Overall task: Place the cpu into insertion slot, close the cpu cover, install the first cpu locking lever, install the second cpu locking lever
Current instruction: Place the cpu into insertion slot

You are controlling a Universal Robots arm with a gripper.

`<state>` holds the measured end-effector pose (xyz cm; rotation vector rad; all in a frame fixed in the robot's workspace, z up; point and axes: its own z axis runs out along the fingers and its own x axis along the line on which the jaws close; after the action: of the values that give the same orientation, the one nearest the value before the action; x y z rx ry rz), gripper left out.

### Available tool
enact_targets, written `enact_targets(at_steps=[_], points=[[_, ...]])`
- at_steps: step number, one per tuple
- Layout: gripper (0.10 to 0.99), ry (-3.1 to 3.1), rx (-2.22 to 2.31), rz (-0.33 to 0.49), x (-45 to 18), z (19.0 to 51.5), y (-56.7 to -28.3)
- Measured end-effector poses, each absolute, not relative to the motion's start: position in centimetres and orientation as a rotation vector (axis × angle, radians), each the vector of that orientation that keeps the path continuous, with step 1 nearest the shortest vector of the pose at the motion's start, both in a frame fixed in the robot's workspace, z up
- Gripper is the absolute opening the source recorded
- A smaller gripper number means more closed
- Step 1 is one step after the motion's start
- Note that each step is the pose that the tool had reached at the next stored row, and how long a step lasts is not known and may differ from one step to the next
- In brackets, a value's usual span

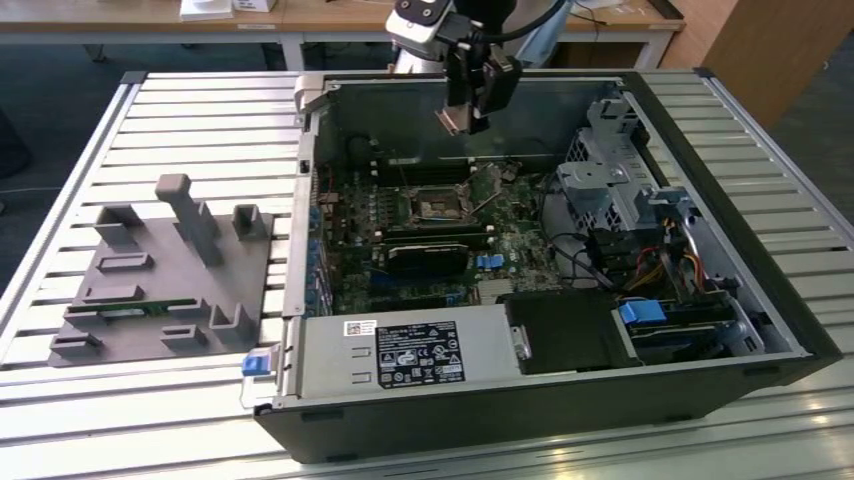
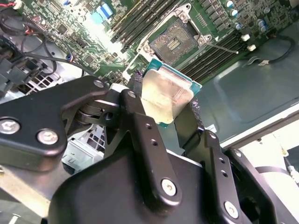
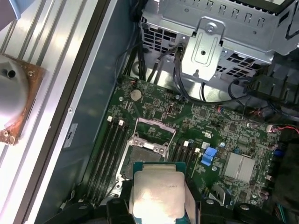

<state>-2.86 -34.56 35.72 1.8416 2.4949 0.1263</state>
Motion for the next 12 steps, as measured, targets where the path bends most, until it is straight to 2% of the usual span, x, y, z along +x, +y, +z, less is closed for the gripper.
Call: enact_targets(at_steps=[12], points=[[0.525,2.387,1.973,0.123,-2.86,35.68,-34.55]])
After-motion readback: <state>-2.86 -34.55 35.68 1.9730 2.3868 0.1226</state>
